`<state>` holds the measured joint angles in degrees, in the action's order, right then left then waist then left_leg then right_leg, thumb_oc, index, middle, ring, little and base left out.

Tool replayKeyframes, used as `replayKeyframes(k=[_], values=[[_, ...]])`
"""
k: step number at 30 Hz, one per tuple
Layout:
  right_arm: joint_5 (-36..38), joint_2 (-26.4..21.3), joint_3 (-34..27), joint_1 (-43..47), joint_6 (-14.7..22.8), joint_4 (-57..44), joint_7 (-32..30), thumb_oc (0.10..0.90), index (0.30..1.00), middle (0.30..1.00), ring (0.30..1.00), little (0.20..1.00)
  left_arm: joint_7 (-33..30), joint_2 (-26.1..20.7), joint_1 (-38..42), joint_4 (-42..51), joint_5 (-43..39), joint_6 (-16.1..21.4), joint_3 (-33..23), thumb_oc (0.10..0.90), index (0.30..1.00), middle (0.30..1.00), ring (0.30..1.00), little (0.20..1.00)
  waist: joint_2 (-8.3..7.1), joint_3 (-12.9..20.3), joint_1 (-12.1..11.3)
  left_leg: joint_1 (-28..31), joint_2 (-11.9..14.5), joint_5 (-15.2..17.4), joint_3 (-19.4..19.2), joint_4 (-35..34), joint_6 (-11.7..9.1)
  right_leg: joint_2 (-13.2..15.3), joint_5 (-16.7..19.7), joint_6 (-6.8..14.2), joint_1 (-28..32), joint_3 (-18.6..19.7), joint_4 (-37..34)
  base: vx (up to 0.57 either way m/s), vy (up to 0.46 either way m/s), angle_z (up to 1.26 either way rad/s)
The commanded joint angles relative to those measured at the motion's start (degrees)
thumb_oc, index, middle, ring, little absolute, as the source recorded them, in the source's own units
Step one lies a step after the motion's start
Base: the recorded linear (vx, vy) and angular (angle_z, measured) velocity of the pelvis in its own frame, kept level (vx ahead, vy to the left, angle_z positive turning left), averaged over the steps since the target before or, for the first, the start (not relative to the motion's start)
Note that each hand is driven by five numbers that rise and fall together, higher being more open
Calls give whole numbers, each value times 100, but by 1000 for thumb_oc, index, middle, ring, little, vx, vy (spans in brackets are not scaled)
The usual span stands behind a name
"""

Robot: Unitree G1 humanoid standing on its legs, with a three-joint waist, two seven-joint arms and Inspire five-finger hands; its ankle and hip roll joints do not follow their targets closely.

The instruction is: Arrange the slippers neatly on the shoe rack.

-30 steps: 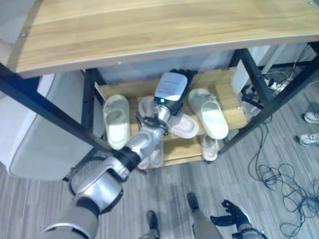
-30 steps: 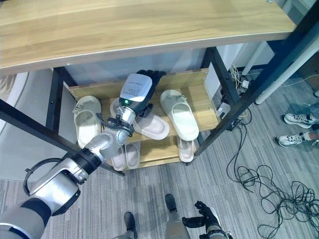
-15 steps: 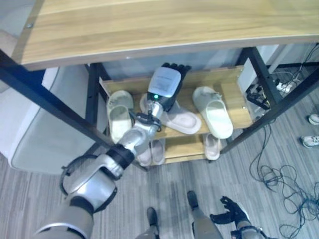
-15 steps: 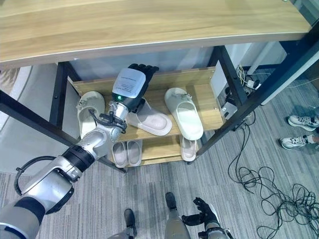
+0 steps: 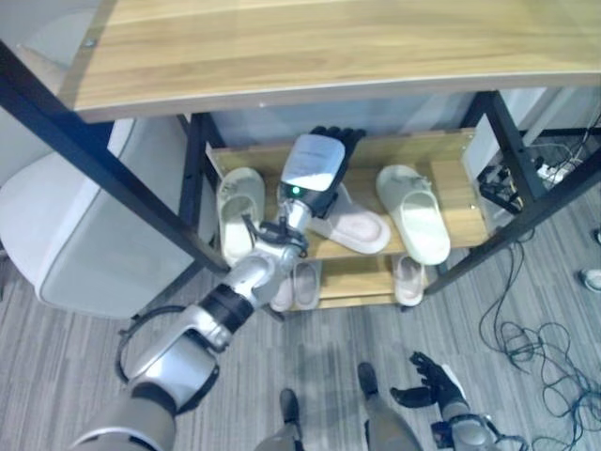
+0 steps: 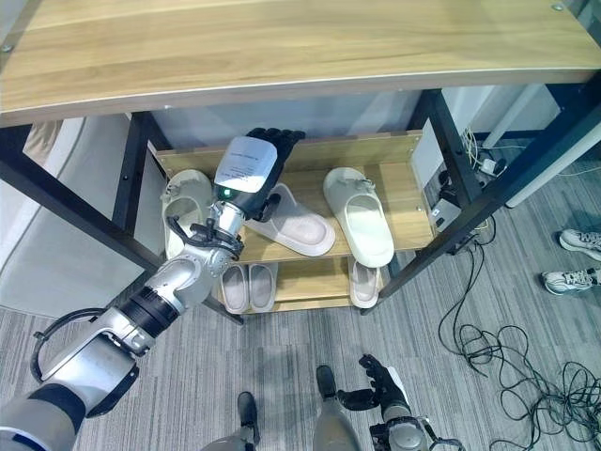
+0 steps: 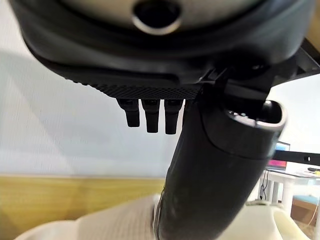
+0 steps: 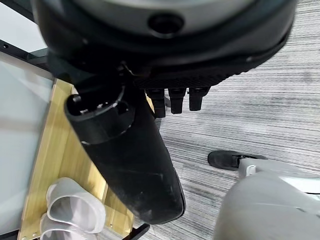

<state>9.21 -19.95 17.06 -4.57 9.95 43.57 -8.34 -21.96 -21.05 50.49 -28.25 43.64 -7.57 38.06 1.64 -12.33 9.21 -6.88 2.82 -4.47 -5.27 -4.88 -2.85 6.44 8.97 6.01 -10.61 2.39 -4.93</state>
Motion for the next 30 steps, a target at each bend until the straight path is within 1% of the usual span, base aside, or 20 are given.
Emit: replayKeyframes(k=[1, 11, 19, 30], values=[[-29, -305, -206, -84, 227, -227, -163, 800, 900, 900, 900, 900, -298, 302, 952, -350, 271, 15, -249, 800, 900, 900, 900, 900, 193, 146, -105, 57, -32, 451, 91, -12, 61, -42, -910, 302, 475, -324, 119, 0, 0, 0], [-20, -264, -172, -51, 224, -157, -216, 800, 900, 900, 900, 900, -287, 444, 894, -566, 298, -18, -147, 800, 900, 900, 900, 900, 186, 131, -95, 26, -31, 448, 60, -12, 64, -42, -902, 307, 419, -300, 131, 0, 0, 0], [-32, -251, -145, 3, 218, -112, -284, 800, 900, 900, 900, 900, -223, 281, 779, -788, 515, -126, -79, 800, 900, 900, 900, 900, 190, 119, -128, -2, -25, 445, 53, -12, 59, -42, -887, 312, 385, -319, 142, 0, 0, 0], [-46, -199, -163, -1, 213, -116, -296, 800, 900, 900, 900, 900, -151, -36, 512, -597, 638, -174, -229, 800, 900, 900, 900, 900, 162, 127, -223, 9, -34, 457, 83, -12, 63, -54, -899, 307, 424, -384, 147, 0, 0, 0]])
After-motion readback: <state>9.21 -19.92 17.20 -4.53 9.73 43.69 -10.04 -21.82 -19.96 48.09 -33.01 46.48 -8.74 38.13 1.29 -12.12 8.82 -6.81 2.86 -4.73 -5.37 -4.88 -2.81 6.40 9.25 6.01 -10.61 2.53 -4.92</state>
